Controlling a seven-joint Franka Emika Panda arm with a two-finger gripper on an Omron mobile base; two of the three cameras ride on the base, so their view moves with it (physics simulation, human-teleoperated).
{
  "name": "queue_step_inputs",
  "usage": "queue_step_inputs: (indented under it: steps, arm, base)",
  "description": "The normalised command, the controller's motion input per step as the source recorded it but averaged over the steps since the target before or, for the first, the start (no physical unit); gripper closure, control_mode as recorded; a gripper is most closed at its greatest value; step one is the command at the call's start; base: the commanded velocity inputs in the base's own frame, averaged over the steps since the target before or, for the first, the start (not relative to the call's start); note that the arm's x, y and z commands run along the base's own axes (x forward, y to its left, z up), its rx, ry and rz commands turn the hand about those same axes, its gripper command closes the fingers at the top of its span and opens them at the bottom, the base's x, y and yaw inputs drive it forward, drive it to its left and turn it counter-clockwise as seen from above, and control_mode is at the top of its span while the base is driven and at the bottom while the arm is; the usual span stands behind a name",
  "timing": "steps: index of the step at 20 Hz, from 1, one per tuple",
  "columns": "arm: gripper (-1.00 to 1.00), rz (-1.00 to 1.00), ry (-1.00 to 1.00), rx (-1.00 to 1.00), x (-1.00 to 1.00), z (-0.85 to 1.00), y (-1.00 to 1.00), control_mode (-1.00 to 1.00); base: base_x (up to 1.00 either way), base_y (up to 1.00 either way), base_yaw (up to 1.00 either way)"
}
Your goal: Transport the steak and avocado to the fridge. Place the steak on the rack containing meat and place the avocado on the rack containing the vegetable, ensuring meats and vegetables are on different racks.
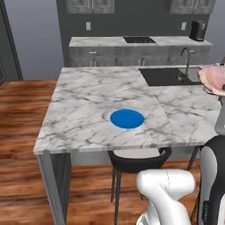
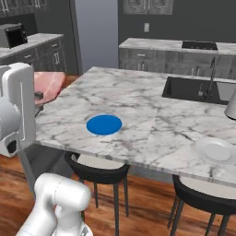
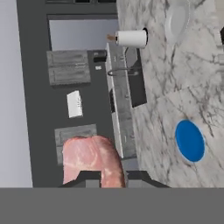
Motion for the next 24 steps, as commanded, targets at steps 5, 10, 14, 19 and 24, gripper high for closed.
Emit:
queue_step_inputs:
  steps: [5, 10, 14, 19, 24]
  arm:
    - [1.0, 0.0, 0.0, 0.0, 0.0, 0.0, 0.0, 1.0]
    - [1.0, 0.0, 0.0, 0.0, 0.0, 0.0, 0.0, 1.0]
    - [1.0, 0.0, 0.0, 0.0, 0.0, 0.0, 0.0, 1.0]
    - [1.0, 0.0, 0.0, 0.0, 0.0, 0.0, 0.0, 1.0]
    - [1.0, 0.0, 0.0, 0.0, 0.0, 0.0, 0.0, 1.0]
  base:
    - [-0.52, -0.91, -0.14]
    - [-0.05, -0.49, -0.83]
    - [0.0, 0.0, -1.0]
    - [0.0, 0.0, -1.0]
    - [0.02, -0.05, -0.98]
